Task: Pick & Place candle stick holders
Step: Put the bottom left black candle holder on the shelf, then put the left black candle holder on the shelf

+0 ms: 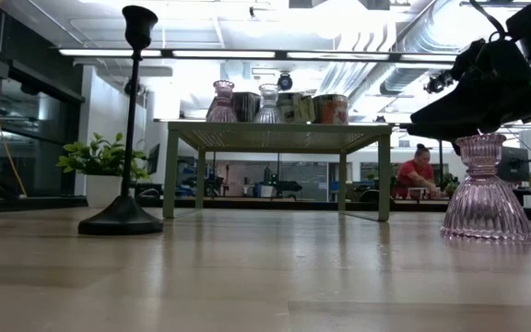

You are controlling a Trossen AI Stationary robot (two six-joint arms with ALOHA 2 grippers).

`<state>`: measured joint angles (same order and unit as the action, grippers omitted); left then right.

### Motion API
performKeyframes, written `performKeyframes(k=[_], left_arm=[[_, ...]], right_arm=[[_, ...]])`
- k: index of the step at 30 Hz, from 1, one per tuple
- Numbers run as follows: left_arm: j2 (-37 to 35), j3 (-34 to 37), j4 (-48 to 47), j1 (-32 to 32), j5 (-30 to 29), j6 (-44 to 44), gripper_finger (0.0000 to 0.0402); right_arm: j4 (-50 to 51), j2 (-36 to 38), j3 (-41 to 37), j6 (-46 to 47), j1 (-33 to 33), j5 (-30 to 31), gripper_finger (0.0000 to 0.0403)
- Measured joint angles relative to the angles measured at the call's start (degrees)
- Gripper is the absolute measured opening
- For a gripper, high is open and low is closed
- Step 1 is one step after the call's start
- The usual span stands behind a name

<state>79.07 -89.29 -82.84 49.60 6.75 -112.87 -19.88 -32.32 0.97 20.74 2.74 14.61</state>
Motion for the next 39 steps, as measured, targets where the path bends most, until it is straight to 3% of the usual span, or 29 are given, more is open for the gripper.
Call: performKeyframes(k=[19, 35, 39], left_arm=[[-0.1, -2.0, -1.8, 2.0, 0.2, -2.9, 0.0106], [-1.2, -2.3, -3.2, 3.5, -4.0, -4.6, 0.0106], [-1.2, -5.3, -5.9, 3.4, -7.9, -4.4, 0.0106]], right_arm=[[0.0, 0.0, 0.0, 0.0, 0.0, 0.0, 0.0148], [0.0, 0.0, 0.0, 0.0, 0.0, 0.0, 0.0148], [0.0, 0.0, 0.0, 0.0, 0.0, 0.0, 0.0148]])
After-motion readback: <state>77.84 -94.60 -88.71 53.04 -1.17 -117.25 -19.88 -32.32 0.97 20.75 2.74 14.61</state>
